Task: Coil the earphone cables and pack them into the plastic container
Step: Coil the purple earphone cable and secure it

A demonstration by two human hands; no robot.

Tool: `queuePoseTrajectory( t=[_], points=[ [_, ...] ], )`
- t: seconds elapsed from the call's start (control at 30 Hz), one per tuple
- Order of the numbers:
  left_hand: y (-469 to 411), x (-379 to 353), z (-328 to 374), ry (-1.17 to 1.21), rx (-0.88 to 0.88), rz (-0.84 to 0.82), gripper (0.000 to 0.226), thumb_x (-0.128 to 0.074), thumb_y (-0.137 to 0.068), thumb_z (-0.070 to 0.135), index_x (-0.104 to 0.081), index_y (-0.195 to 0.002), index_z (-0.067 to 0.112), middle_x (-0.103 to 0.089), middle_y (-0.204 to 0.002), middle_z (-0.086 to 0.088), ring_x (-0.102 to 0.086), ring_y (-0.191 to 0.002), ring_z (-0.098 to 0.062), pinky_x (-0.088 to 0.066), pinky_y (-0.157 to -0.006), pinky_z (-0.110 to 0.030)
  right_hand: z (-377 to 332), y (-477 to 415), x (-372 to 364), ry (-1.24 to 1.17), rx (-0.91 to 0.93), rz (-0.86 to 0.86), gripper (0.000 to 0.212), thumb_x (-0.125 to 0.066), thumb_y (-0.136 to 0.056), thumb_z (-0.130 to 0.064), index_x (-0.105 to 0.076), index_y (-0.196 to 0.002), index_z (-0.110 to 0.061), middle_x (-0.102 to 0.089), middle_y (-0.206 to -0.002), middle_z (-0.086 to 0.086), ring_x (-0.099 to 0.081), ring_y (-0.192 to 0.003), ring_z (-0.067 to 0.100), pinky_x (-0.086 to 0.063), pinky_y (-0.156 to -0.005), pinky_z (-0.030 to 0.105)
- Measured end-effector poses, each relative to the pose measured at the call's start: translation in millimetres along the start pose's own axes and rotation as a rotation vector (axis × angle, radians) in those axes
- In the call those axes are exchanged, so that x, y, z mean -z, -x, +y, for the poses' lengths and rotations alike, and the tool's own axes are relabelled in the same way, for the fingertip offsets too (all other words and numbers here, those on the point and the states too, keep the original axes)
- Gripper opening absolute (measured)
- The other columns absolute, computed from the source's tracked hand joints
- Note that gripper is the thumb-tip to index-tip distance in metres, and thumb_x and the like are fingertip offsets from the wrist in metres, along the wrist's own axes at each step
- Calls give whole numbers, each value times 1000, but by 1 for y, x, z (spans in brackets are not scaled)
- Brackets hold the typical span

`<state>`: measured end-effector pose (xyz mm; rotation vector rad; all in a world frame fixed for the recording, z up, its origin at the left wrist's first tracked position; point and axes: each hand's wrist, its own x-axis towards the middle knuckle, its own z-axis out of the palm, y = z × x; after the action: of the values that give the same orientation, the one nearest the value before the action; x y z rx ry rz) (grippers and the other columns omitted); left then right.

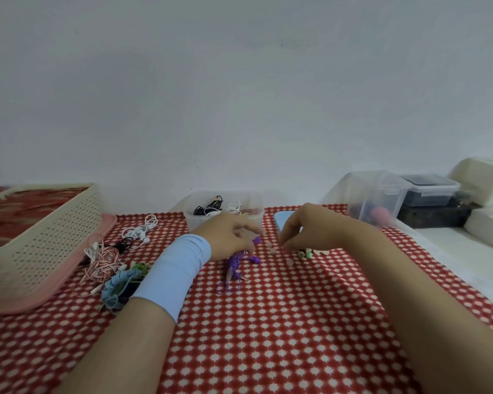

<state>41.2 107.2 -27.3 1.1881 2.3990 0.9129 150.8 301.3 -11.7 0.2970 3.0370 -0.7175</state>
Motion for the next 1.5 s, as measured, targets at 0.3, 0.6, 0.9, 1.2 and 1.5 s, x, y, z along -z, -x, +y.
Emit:
queuePoseTrajectory(
  t=[0.3, 0.6, 0.9, 1.2, 1.5],
  points=[
    [3, -1, 1, 266, -31, -27, 19, -62, -94, 16, -72, -111, 18, -77, -91, 6, -71, -89, 0, -49, -78, -13, -1, -2, -3, -32, 19, 6, 9, -78, -87, -27, -82, -94, -30, -77, -87, -18, -70, -81, 0, -55, -79, 19],
    [1, -2, 1, 592, 45, 35, 18, -58, -97, 9, -69, -111, 13, -77, -97, -7, -70, -80, -16, -57, -72, -29, -13, 3, -7, -628, 0, 137, 8, -76, -90, -21, -82, -94, -17, -73, -73, -2, -53, -57, 11, -41, -46, 18],
    [-2, -6, -2, 856, 59, 52, 25, -53, -99, 6, -65, -120, 4, -70, -88, -6, -65, -71, -12, -54, -57, -21, -16, -2, -18, -964, -7, 44, 15, -67, -95, -13, -78, -105, -8, -75, -84, 1, -47, -57, 11, -28, -43, 19],
    [-1, -7, -2, 903, 45, 31, 19, -55, -96, 4, -66, -112, 2, -73, -82, -4, -65, -62, -9, -55, -53, -20, -16, -3, -21, -1051, -10, 30, 15, -68, -93, -13, -80, -102, -11, -74, -82, 2, -48, -57, 11, -29, -40, 17],
    [-1, -4, -3, 789, 34, 56, 16, -61, -93, 3, -69, -106, -1, -73, -80, -6, -63, -63, -11, -53, -55, -20, -23, 3, -17, -953, -25, 50, 16, -69, -93, -12, -78, -104, -7, -76, -78, -8, -43, -59, 12, -26, -43, 19]
  ],
)
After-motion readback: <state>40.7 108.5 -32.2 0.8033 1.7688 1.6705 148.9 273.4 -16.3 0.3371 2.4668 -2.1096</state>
